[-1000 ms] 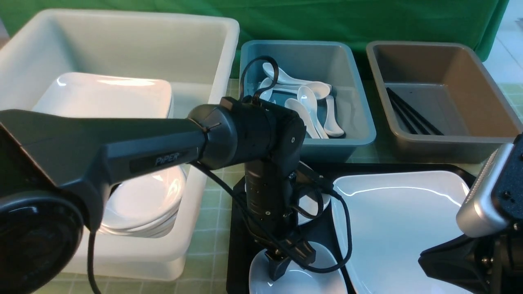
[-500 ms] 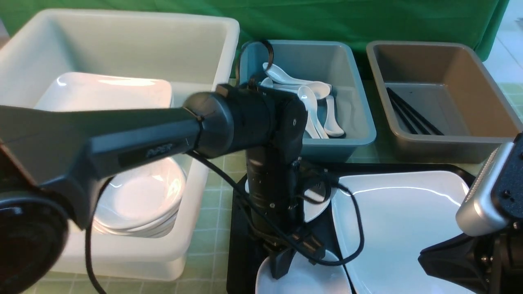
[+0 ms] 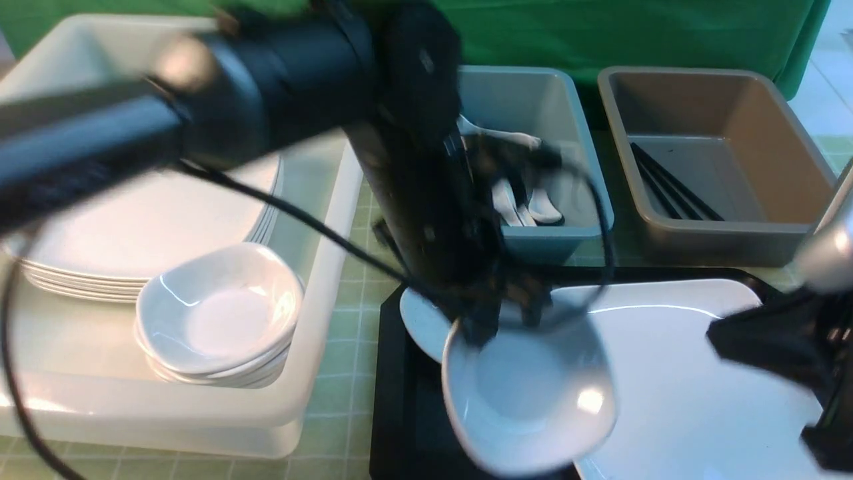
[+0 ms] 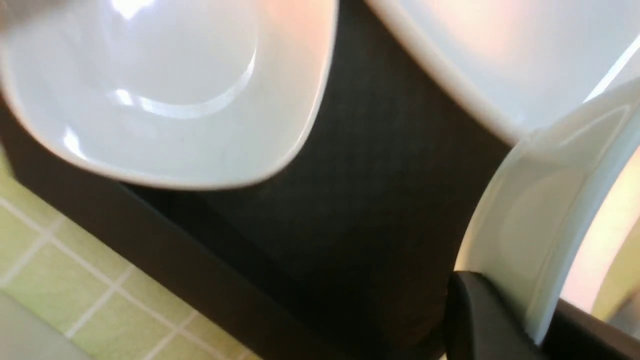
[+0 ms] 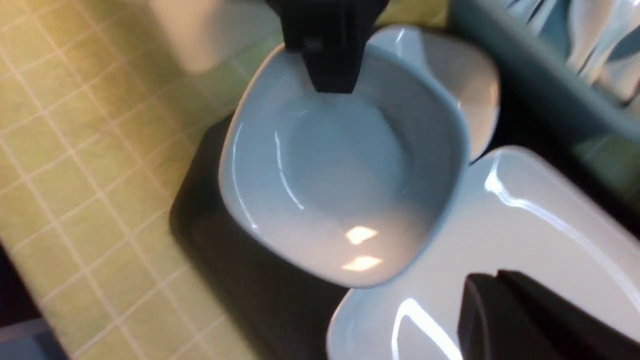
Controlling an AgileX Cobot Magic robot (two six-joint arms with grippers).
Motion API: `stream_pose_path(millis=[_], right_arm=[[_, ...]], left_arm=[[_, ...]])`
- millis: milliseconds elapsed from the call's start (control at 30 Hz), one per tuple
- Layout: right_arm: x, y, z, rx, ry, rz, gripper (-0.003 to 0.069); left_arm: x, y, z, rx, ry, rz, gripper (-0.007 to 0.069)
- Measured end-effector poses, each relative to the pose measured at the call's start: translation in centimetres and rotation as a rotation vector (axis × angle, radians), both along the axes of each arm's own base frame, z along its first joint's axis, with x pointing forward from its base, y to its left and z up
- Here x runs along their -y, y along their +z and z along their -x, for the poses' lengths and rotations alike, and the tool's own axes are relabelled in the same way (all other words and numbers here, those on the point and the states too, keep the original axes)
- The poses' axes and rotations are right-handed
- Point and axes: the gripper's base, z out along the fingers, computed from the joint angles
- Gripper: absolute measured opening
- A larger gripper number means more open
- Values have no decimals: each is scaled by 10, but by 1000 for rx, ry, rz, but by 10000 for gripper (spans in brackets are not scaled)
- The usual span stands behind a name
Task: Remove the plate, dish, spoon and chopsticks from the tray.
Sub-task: Use the left arm to put the small plate into the large storage box on the left
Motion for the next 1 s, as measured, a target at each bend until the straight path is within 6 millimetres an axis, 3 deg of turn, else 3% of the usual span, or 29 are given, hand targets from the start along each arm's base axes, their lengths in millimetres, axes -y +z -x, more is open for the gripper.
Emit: stream_pose_path(millis=[33, 67, 133, 200, 233, 267, 367, 467, 533, 567, 667, 700, 733, 833, 1000], right_arm=[[-1, 11, -2, 25, 6, -7, -6], [-2, 10, -3, 21, 6, -4, -6], [-9, 37, -14, 62, 39, -3, -6], [-21, 54, -27, 68, 76, 5, -6], [-21, 57, -26, 75, 81, 1, -6], [-35, 63, -37, 69, 123, 16, -6], [-70, 77, -51, 78, 231, 27, -6], [-103, 81, -59, 76, 311, 23, -6], [-123, 80, -63, 73, 356, 24, -6], [-136, 75, -66, 61, 380, 32, -6], [-162, 61, -72, 31, 426, 53, -6], [-163, 59, -73, 28, 426, 55, -6], [-177, 46, -77, 3, 443, 73, -6], [-190, 29, -83, -32, 455, 99, -6], [-194, 24, -86, -36, 455, 103, -6]], left_arm=[[-9, 20, -1, 31, 32, 53, 8], [-10, 21, -2, 33, 38, 59, 8], [-46, 61, -4, 97, 145, 164, 8], [-83, 88, -4, 152, 243, 224, 8], [-87, 90, -3, 159, 254, 226, 8], [-116, 104, -1, 195, 336, 256, 8], [-177, 113, 11, 237, 533, 281, 8], [-217, 94, 24, 210, 719, 324, 8], [-236, 69, 30, 171, 829, 344, 8], [-243, 45, 33, 128, 890, 349, 8], [-248, -4, 38, 38, 988, 355, 8], [-249, -7, 37, 39, 998, 360, 8], [-248, -32, 41, -12, 1043, 367, 8], [-249, -56, 45, -33, 1101, 368, 8], [-250, -65, 45, -32, 1131, 364, 27]])
